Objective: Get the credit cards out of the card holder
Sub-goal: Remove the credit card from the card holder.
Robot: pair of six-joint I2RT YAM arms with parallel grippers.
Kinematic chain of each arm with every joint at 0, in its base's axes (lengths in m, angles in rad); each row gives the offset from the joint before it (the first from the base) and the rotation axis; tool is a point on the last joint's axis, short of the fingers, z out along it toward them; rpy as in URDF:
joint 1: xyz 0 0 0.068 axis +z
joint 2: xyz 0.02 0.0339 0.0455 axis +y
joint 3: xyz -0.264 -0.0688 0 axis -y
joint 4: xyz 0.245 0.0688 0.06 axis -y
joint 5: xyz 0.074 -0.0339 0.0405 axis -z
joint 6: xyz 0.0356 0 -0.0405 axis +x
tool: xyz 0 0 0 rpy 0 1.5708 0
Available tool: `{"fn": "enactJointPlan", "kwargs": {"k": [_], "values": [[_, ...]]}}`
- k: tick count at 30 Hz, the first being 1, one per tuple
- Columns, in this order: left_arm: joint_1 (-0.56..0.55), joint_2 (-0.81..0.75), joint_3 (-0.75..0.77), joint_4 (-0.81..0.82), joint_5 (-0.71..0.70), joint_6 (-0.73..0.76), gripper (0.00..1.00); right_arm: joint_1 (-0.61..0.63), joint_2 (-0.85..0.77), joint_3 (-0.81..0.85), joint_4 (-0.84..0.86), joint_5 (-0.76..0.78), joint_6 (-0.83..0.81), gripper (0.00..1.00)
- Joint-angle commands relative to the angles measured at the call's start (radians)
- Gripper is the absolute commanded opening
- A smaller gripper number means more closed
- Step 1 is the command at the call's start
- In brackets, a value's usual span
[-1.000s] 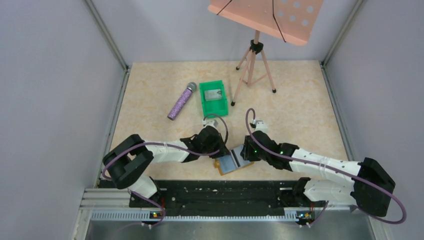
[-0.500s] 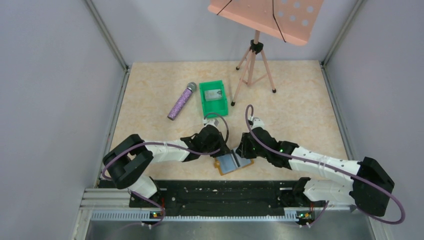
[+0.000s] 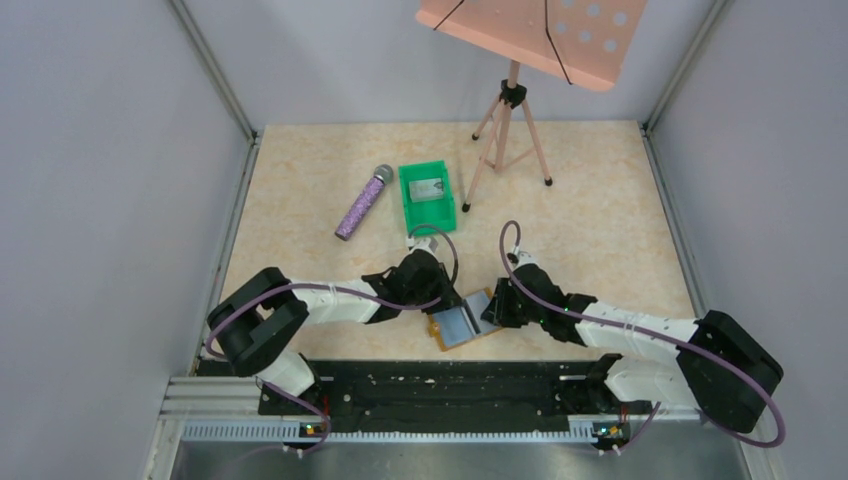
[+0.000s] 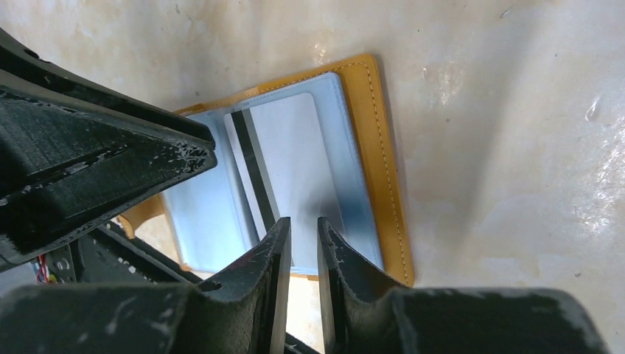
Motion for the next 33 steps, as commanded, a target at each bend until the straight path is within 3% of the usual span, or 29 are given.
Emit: {"fn": "enactJointPlan", "kwargs": {"k": [1, 28, 33], "values": [[0.000, 0.016, 0.013, 0.037, -0.014, 0.003, 0.27, -0.020, -0.001, -0.024, 0.039, -0.003, 0.010, 0.19], [0.000, 0.098, 0.029, 0.030, -0.056, 0.023, 0.31, -0.026, -0.028, -0.039, 0.035, 0.003, 0.004, 0.19], [-0.002, 0.086, 0.044, -0.059, -0.105, 0.010, 0.31, -0.028, -0.026, -0.040, 0.035, 0.003, 0.009, 0.19]]}}
